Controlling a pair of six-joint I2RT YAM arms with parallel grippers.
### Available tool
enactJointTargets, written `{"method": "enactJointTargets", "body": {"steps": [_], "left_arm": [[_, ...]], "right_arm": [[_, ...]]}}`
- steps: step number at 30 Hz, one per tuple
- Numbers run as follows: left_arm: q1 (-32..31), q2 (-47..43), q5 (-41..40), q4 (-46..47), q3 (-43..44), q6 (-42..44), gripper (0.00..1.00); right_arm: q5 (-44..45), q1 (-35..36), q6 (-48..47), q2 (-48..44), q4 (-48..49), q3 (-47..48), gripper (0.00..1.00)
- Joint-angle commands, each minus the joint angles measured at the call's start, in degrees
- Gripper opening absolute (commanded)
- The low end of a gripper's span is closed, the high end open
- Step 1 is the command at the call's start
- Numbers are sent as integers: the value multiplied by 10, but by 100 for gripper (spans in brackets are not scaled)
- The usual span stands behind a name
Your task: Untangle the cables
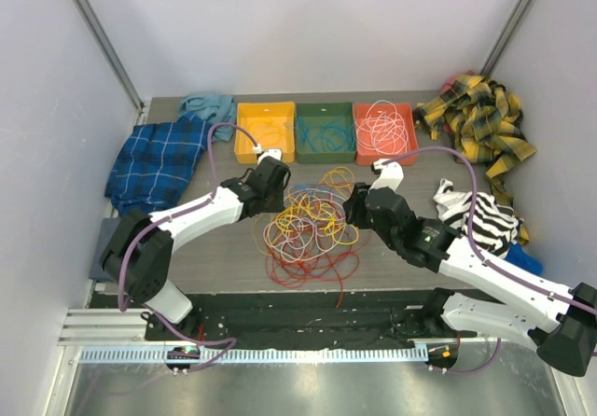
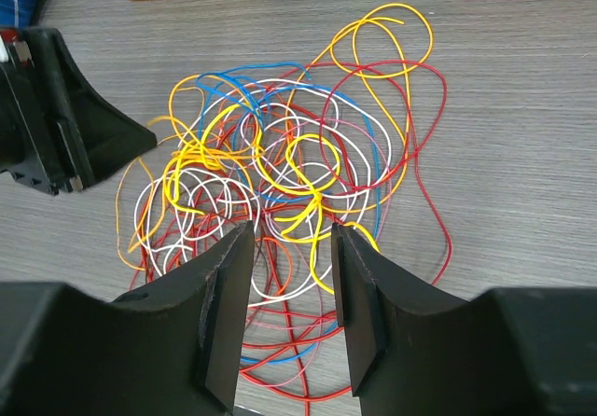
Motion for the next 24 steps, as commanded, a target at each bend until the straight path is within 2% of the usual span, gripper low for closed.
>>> {"method": "enactJointTargets", "body": {"steps": [1, 4, 6, 10, 15, 21, 24], "left_arm": [[11, -1, 16, 22, 23, 9, 25], [11, 0, 16, 16, 28, 15, 12], [11, 0, 19, 8, 33, 16, 0], [11, -58, 21, -6, 50, 26, 0], [11, -207, -24, 17, 155, 63, 0], [11, -253, -53, 19, 321, 116, 0], [11, -263, -73, 13, 368, 143, 0]], "right_arm": [[21, -1, 0, -14, 20, 2, 46], [21, -1, 1, -5, 21, 2, 46], [18, -1, 2, -4, 22, 4, 46], [19, -1, -1, -7, 23, 4, 46], [23, -1, -11, 0, 24, 18, 45], [13, -1, -15, 7, 24, 34, 45], [5, -1, -10, 10, 24, 41, 45]]}}
